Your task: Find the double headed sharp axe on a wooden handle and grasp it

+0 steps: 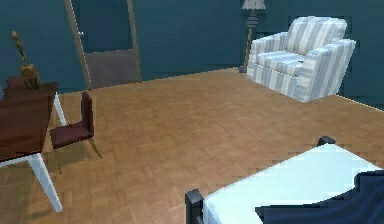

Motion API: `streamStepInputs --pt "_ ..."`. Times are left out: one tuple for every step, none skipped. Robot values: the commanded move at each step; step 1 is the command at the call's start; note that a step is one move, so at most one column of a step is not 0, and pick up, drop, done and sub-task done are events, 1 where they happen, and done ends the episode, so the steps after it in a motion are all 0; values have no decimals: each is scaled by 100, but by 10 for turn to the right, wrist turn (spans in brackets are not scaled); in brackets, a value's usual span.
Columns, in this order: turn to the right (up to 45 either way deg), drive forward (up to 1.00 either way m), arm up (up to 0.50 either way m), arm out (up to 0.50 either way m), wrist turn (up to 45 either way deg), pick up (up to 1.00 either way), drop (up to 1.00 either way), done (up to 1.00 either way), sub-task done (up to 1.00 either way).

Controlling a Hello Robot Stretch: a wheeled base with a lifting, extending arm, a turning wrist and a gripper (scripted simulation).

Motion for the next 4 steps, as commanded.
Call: streamStepInputs --pt "0 0 0 0 450 0 0 0 0" --pt "0 0 0 0 450 0 0 0 0" --pt "0 0 0 0 330 0 0 0 0" --pt "0 0 -30 0 0 0 0 0 0"
